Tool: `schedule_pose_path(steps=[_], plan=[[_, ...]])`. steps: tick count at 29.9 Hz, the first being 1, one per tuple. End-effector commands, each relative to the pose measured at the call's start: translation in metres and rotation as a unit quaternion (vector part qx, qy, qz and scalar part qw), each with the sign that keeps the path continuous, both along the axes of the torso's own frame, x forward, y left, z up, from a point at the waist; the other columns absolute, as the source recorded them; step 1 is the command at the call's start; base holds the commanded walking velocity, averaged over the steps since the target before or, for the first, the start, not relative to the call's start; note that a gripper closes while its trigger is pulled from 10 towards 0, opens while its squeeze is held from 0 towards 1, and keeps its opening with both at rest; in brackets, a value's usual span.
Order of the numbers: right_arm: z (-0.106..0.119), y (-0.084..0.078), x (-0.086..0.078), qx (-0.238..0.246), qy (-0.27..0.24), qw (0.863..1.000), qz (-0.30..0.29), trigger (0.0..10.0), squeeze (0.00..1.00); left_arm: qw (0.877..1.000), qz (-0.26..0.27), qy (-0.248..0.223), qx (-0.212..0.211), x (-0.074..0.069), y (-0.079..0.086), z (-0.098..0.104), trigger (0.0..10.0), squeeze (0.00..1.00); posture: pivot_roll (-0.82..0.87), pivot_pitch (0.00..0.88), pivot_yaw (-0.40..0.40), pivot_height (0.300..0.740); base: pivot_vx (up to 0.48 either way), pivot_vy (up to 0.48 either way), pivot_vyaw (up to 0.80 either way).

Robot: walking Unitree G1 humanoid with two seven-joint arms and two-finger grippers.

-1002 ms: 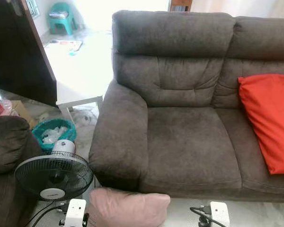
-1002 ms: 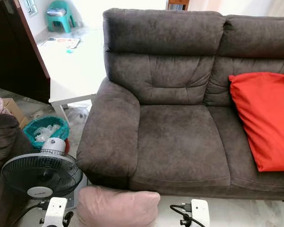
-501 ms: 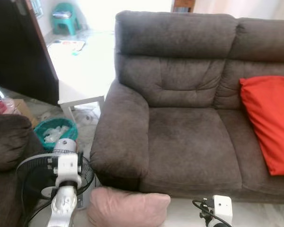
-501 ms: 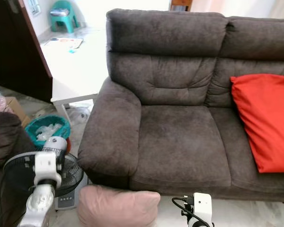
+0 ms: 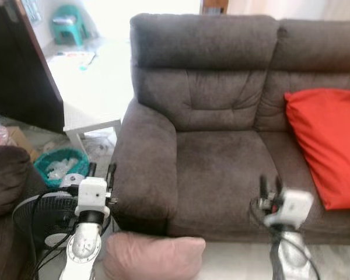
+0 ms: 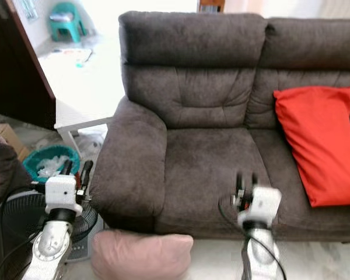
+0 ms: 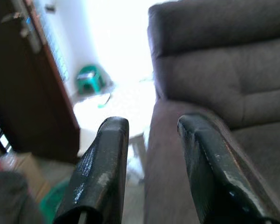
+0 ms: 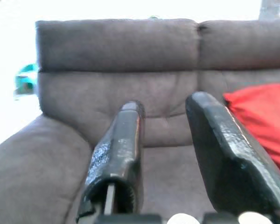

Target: Move the pillow to the sofa from floor

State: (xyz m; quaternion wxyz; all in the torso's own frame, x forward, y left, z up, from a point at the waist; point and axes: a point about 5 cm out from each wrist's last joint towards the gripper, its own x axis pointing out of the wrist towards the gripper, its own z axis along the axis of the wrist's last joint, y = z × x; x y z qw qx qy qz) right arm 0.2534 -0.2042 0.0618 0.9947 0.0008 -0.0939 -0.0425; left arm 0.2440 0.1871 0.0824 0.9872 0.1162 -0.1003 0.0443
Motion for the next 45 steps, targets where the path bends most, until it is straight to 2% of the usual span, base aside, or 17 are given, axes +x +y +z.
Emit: schedule_pose_path(steps=[1,9,14,18,24,33,45], plan=[[-0.014,0.003,-0.011,0.016,0.036,0.999,0.0,10.0,0.0,1.0,0.004,0.006,-0.005,-0.003,0.002,0.001,10.0,0.0,0.13,0.0,-0.07,0.74,0.0,0.0,0.0],[0.006,0.0,-0.032,0.012,0.038,0.999,0.004,10.0,0.0,1.0,0.006,-0.001,0.0,-0.01,0.005,0.015,10.0,0.0,0.13,0.0,-0.093,0.74,0.0,0.0,0.0],[0.0,-0.009,-0.044,0.002,0.07,0.998,0.004,10.0,0.0,1.0,-0.005,0.001,0.003,-0.008,0.0,0.019,10.0,0.0,0.14,0.0,-0.097,0.74,0.0,0.0,0.0],[-0.002,-0.009,-0.038,0.017,0.076,0.997,0.001,10.0,0.0,1.0,-0.009,0.003,0.0,-0.003,-0.002,0.02,10.0,0.0,0.13,0.0,-0.091,0.74,0.0,0.0,0.0],[0.004,0.001,-0.02,0.029,0.07,0.997,0.011,10.0,0.0,1.0,-0.018,0.016,0.002,0.002,-0.004,0.02,10.0,0.0,0.14,0.0,-0.089,0.74,0.0,0.0,0.0],[0.002,0.003,-0.015,0.043,0.075,0.996,-0.004,10.0,0.0,1.0,-0.021,0.016,0.004,0.009,-0.003,0.025,10.0,0.0,0.13,0.0,-0.061,0.74,0.0,0.0,0.0],[0.001,0.007,-0.014,0.04,0.084,0.996,-0.007,10.0,0.0,0.999,-0.032,0.024,0.002,0.011,-0.006,0.024,10.0,0.0,0.13,0.0,-0.055,0.74,0.0,0.0,0.0]])
